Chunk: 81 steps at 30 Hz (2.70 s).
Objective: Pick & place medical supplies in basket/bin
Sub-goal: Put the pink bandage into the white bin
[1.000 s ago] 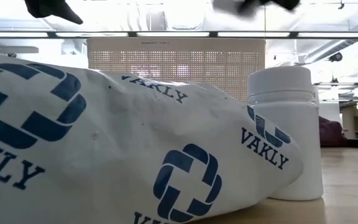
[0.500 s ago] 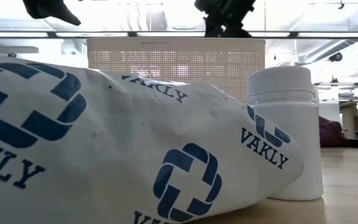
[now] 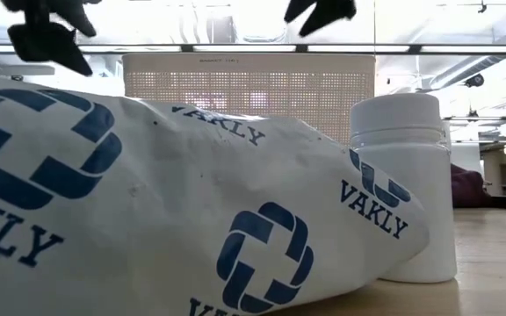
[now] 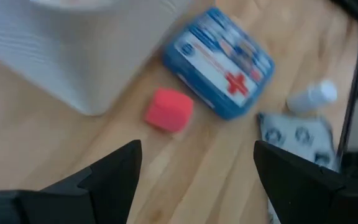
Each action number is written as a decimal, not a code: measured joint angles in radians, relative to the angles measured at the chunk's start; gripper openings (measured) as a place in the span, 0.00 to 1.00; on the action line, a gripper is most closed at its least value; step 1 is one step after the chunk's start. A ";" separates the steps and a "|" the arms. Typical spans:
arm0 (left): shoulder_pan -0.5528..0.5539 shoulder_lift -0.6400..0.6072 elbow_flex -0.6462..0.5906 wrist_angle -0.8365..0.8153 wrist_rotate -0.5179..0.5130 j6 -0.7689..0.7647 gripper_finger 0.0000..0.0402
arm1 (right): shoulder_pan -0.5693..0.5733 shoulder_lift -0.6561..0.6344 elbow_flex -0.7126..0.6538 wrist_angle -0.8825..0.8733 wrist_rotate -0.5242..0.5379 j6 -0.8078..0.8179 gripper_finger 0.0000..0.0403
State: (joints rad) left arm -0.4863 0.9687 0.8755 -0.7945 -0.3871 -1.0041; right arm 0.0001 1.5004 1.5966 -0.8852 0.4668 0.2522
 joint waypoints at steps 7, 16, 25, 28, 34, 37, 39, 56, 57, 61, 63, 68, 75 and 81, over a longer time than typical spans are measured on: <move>-0.060 0.182 -0.116 0.191 0.004 0.141 0.73 | 0.146 -0.015 -0.003 -0.197 0.148 0.022 0.76; -0.056 0.420 -0.080 0.343 -0.119 0.131 0.73 | 0.205 -0.018 -0.019 -0.343 0.327 0.178 0.75; -0.056 0.716 0.080 0.177 -0.316 -0.033 0.73 | 0.205 -0.054 -0.044 -0.358 0.391 0.216 0.75; -0.050 0.789 0.135 0.111 -0.341 -0.128 0.73 | 0.205 -0.080 -0.063 -0.362 0.394 0.230 0.74; -0.034 0.862 0.186 0.105 -0.352 -0.159 0.73 | 0.205 -0.141 -0.112 -0.367 0.397 0.271 0.74; -0.026 0.869 0.175 0.104 -0.352 -0.186 0.72 | 0.205 -0.178 -0.151 -0.367 0.397 0.301 0.73; -0.019 0.863 0.155 0.095 -0.351 -0.219 0.70 | 0.205 -0.203 -0.175 -0.366 0.397 0.332 0.72; 0.005 0.802 0.119 0.105 -0.430 -0.201 0.21 | 0.205 -0.237 -0.278 -0.337 0.404 0.331 0.70; 0.006 0.797 0.119 0.105 -0.431 -0.201 0.18 | 0.205 -0.237 -0.277 -0.336 0.405 0.331 0.70; 0.005 0.769 0.119 0.113 -0.435 -0.195 0.08 | 0.205 -0.237 -0.270 -0.335 0.422 0.331 0.69; 0.005 0.752 0.119 0.114 -0.435 -0.182 0.03 | 0.205 -0.237 -0.265 -0.335 0.428 0.331 0.68; 0.005 0.705 0.119 0.118 -0.434 -0.176 0.02 | 0.205 -0.237 -0.265 -0.335 0.428 0.332 0.68; -0.027 0.529 0.120 0.117 -0.421 -0.172 0.02 | 0.205 -0.237 -0.265 -0.335 0.431 0.331 0.66; -0.076 0.223 0.163 0.246 -0.344 -0.034 0.02 | 0.205 -0.240 -0.265 -0.334 0.453 0.328 0.65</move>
State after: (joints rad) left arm -0.5621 1.1914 1.0387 -0.5489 -0.7313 -1.0379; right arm 0.2047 1.2605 1.3315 -1.2189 0.9199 0.5801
